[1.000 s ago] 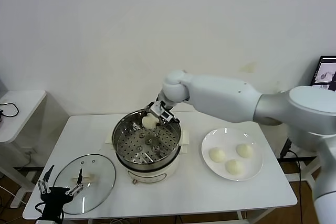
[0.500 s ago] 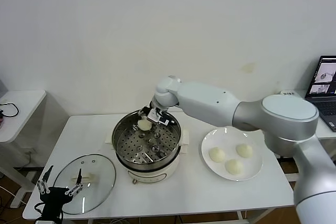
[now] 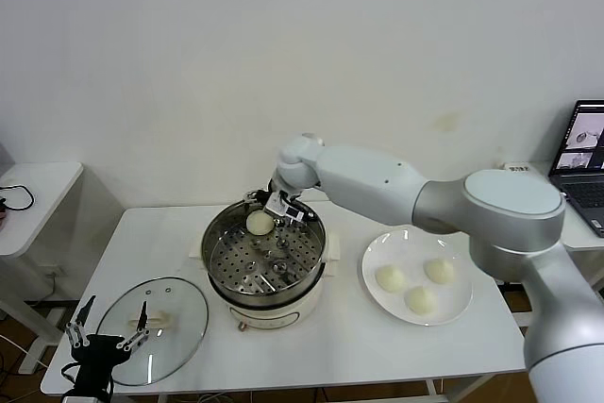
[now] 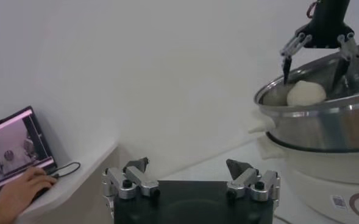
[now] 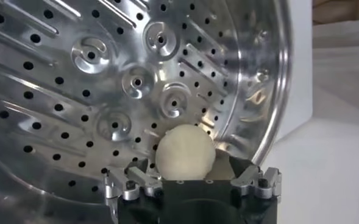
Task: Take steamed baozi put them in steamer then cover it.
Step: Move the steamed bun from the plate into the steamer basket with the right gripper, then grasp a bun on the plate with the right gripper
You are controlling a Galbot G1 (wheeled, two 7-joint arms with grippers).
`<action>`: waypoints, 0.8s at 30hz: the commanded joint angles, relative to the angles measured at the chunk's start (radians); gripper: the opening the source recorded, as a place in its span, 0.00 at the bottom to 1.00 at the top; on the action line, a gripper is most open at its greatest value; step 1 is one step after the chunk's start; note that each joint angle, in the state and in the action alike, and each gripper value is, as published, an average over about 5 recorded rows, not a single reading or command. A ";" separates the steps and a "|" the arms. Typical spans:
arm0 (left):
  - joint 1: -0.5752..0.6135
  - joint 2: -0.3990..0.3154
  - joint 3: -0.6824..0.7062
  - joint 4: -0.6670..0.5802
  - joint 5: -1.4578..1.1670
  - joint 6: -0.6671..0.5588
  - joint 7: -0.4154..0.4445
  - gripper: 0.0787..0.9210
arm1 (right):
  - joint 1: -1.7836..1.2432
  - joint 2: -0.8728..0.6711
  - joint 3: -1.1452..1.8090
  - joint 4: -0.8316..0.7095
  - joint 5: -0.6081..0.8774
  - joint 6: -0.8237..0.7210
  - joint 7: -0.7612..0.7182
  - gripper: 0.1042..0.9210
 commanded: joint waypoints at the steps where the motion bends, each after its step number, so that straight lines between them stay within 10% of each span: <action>1: 0.004 0.007 -0.001 -0.005 -0.002 0.001 0.001 0.88 | 0.077 -0.106 -0.002 0.161 0.224 -0.204 -0.089 0.88; 24: -0.001 0.049 0.002 -0.012 -0.035 0.013 0.007 0.88 | -0.004 -0.866 0.007 0.607 0.166 -0.562 -0.110 0.88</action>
